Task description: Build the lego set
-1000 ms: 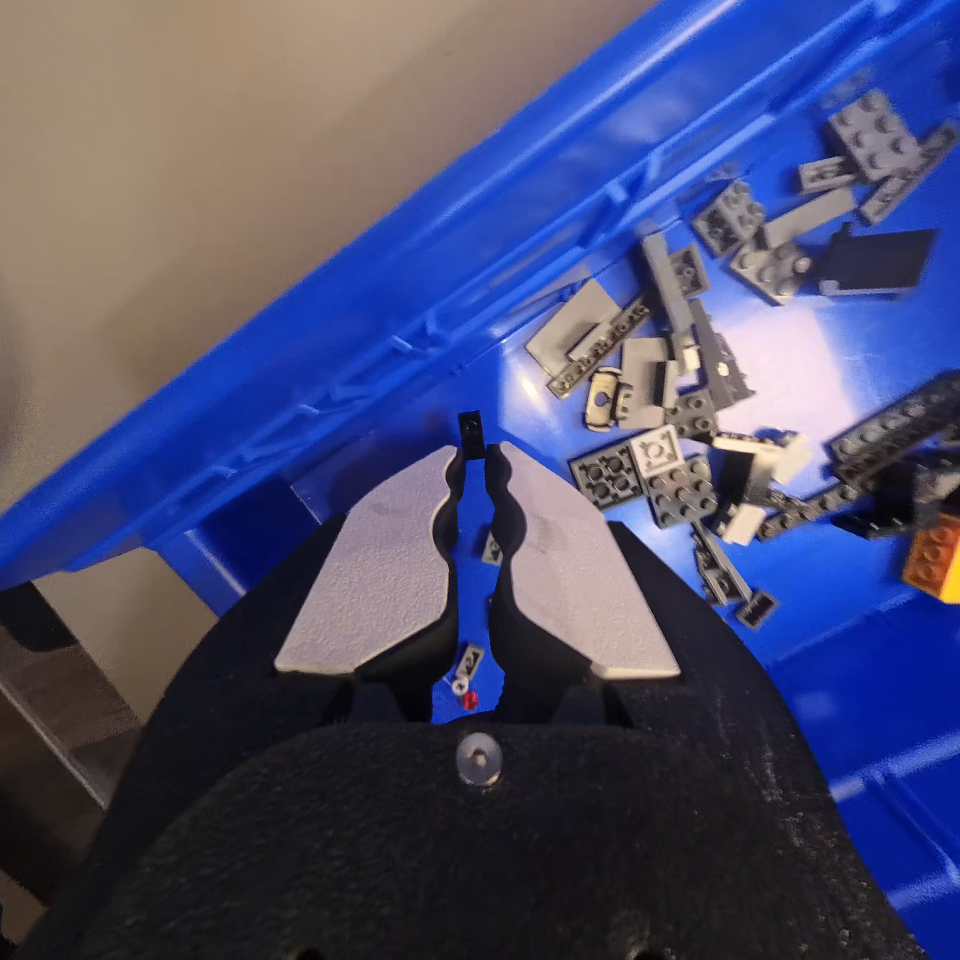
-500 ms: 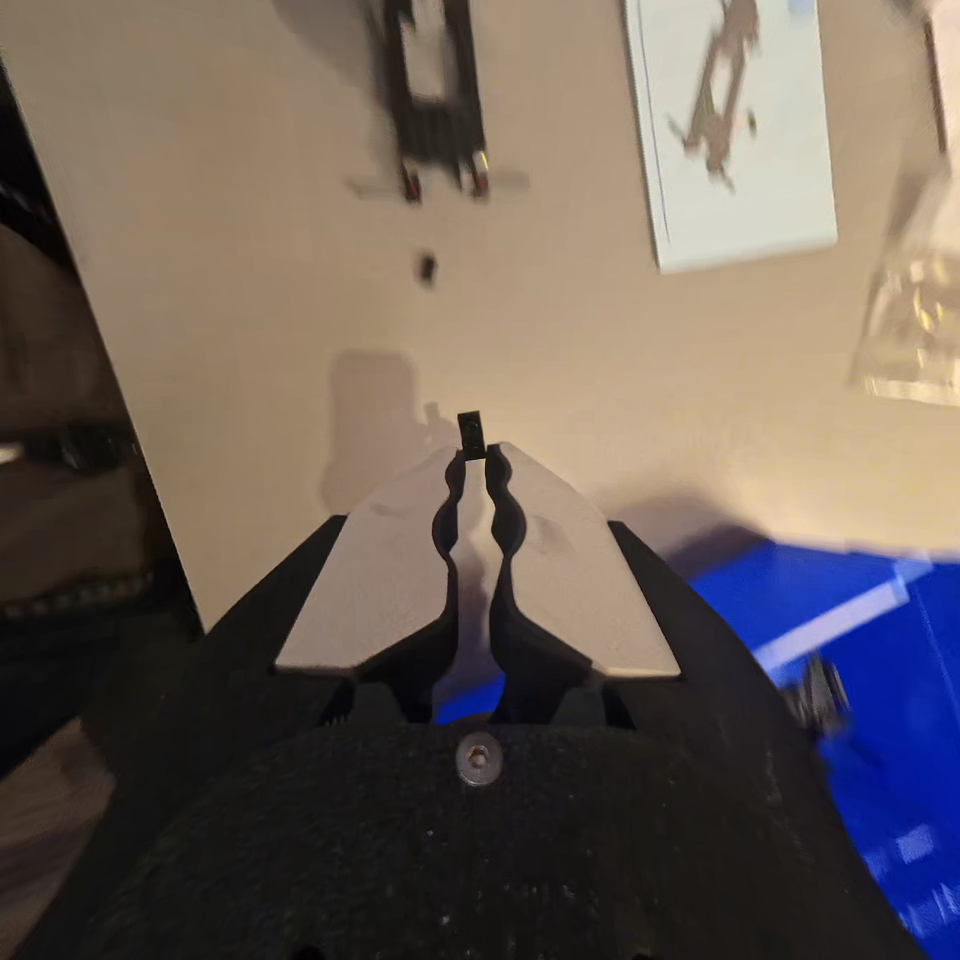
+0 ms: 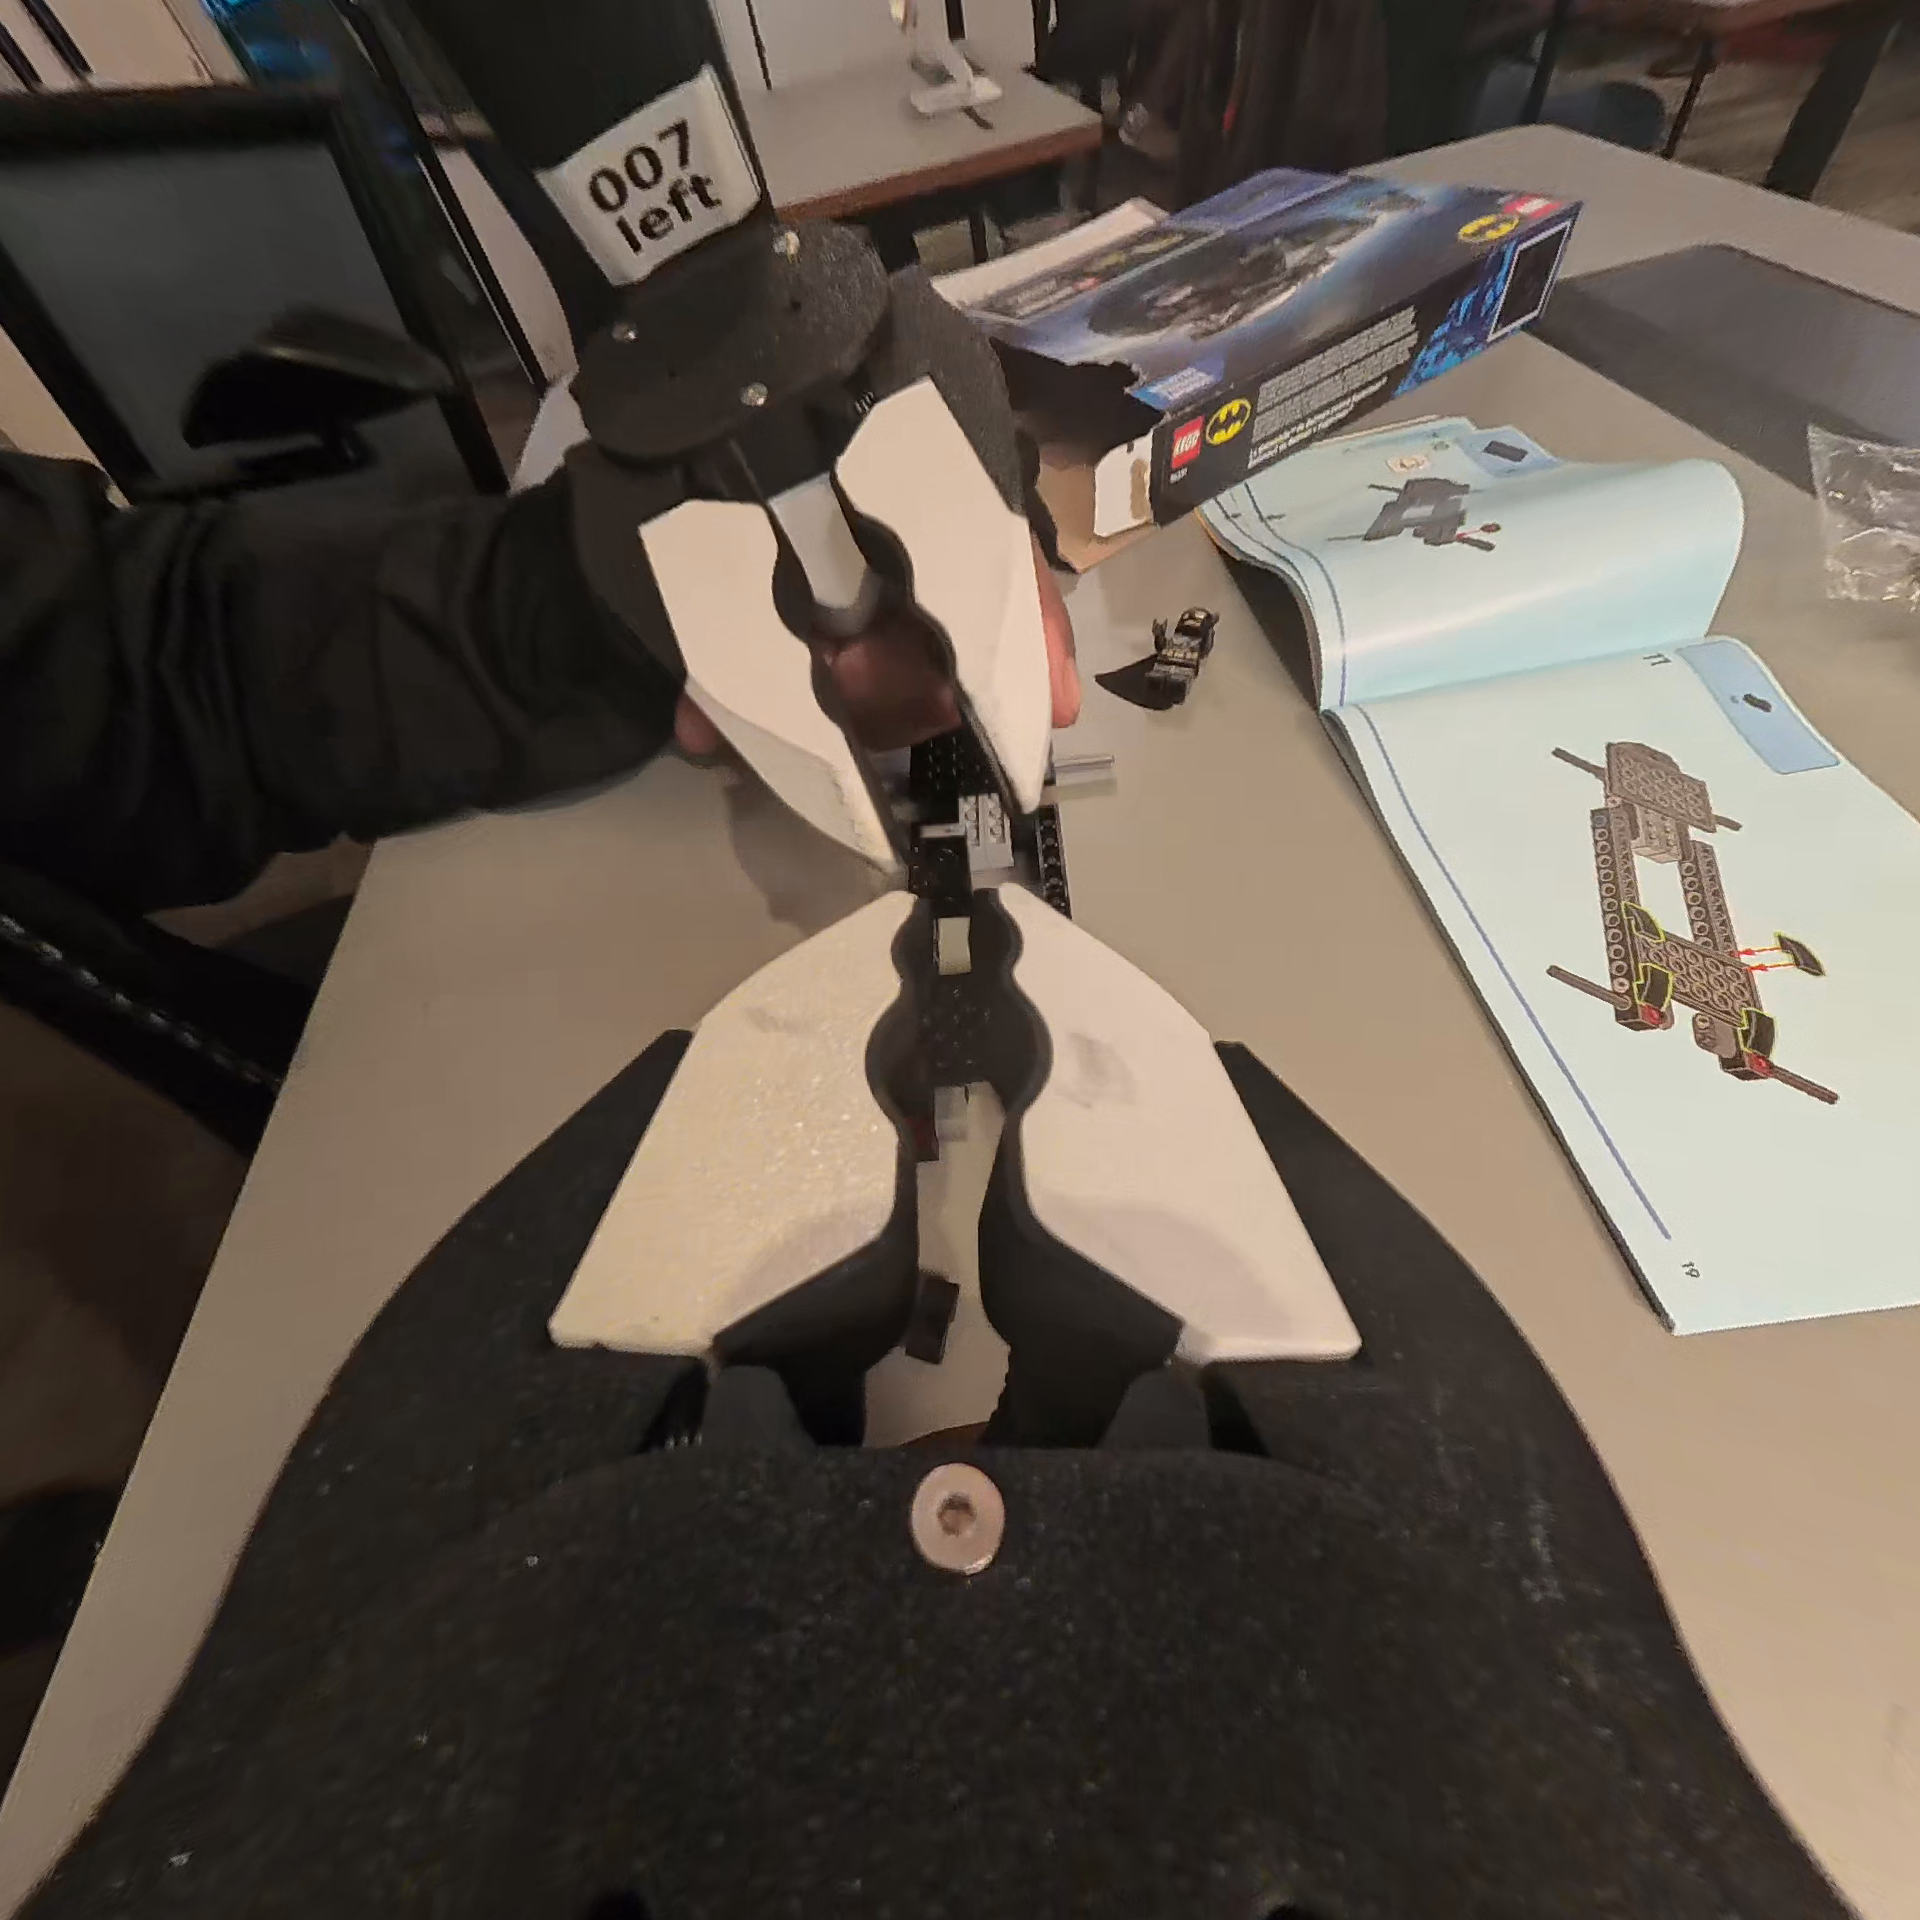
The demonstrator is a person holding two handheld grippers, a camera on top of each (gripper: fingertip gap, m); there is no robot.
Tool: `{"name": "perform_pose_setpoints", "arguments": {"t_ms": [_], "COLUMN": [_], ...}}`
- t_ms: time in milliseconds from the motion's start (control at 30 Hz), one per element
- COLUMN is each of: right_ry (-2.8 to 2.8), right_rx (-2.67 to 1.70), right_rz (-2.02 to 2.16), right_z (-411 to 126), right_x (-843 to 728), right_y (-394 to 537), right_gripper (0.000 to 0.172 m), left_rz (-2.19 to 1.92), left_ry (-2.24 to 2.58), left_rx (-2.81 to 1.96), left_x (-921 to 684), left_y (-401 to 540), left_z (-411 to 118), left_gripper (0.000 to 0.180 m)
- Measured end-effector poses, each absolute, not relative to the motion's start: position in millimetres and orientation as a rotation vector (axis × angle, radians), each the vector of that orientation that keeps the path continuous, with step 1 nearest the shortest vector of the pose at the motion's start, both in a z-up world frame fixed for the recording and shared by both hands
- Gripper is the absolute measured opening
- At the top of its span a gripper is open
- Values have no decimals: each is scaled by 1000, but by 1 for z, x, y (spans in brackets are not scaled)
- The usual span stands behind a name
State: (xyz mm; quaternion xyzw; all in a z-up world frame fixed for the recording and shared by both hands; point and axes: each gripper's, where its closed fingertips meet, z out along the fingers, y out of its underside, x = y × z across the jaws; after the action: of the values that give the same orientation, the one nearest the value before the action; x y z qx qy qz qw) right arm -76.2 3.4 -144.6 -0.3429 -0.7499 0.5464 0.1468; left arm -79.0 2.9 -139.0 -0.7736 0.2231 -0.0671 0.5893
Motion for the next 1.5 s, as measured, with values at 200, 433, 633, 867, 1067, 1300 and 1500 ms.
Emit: {"name": "perform_pose_setpoints", "arguments": {"t_ms": [200, 433, 633, 867, 1067, 1300, 1500], "right_ry": [-2131, -2132, -2137, -2145, -2134, -2123, -2088], "right_rx": [-1012, -1014, -1002, -962, -907, -893, -914], "right_rz": [1663, 1691, 1673, 1685, 1715, 1619, 1286], "right_z": [-145, -146, -146, -147, -142, -146, -167], "right_x": [-77, -75, -74, -70, -66, -69, -83], "right_y": [5, 2, 1, -1, -3, 3, 48], "right_gripper": [7, 7, 7, 7, 7, 16, 22], "left_rz": [-197, -172, -175, -230, -277, -252, -160], "left_ry": [489, 549, 544, 548, 549, 555, 529], "left_rx": [-1784, -1814, -1819, -1775, -1727, -1737, -1871], "left_x": [-76, -70, -69, -64, -59, -61, -80], "left_y": [8, 7, 6, 5, 4, 5, 5], "left_z": [-136, -144, -145, -139, -132, -132, -147], "left_gripper": [20, 15, 21, 19, 8, 8, 7]}}
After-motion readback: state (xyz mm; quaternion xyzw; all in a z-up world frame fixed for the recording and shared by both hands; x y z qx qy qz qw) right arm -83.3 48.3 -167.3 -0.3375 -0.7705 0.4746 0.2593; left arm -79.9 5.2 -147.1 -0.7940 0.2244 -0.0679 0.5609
